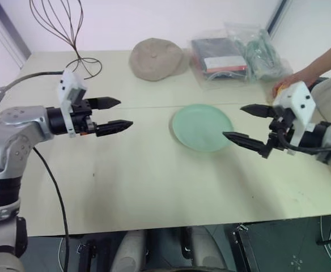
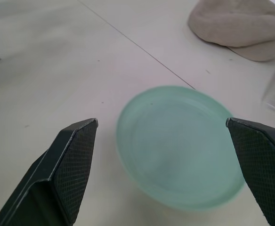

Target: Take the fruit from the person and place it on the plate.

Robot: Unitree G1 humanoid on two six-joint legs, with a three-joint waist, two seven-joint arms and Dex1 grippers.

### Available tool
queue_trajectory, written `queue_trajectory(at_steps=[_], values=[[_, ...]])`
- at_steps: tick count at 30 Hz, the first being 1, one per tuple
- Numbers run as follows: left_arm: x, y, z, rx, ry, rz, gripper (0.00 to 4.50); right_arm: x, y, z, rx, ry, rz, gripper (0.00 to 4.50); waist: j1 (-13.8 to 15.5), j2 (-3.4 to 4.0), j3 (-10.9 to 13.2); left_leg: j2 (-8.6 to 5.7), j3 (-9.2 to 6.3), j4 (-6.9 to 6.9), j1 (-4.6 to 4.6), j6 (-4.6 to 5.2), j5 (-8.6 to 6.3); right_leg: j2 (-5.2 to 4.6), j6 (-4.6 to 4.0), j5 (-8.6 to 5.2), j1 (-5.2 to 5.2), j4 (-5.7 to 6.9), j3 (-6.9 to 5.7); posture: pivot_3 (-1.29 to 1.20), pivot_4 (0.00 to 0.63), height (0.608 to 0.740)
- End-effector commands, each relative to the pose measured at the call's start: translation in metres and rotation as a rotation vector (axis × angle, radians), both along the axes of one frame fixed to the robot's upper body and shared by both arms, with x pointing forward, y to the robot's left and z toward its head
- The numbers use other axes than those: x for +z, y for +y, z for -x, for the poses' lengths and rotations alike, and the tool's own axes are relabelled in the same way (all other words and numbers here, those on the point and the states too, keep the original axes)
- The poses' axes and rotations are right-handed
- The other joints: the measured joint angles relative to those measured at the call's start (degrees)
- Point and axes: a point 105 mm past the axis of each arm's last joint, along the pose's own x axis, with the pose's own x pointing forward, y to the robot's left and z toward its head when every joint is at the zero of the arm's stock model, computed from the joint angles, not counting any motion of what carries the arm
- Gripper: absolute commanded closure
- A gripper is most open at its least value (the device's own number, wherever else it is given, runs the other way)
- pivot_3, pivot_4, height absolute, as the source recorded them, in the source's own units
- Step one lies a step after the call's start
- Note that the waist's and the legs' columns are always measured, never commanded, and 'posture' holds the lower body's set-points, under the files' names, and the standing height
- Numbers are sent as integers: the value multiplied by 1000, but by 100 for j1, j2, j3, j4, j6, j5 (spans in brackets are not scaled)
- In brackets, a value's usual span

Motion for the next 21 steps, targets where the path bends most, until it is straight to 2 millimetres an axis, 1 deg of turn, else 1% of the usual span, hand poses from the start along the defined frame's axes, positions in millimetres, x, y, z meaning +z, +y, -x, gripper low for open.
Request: queue_trajectory(at_steps=[1, 8, 21], values=[[9, -5, 0, -32, -49, -2, 62, 12, -3, 8, -22, -58, 15, 0, -2, 0, 0, 0, 0, 0, 0, 0, 0, 0, 0, 0, 0, 0, 0, 0, 150, 740], [14, -9, -6, -42, -49, 17, 62, 10, -7, 13, -52, -56, 13, 0, -7, 0, 0, 1, 0, 0, 0, 0, 0, 2, 1, 0, 0, 1, -1, 0, 150, 740], [13, -11, -8, -52, -57, 18, 62, 13, -6, 12, -60, -67, 17, 0, -8, 0, 0, 1, 0, 0, 1, 0, 0, 2, 2, 1, 0, 1, -1, 0, 150, 740]])
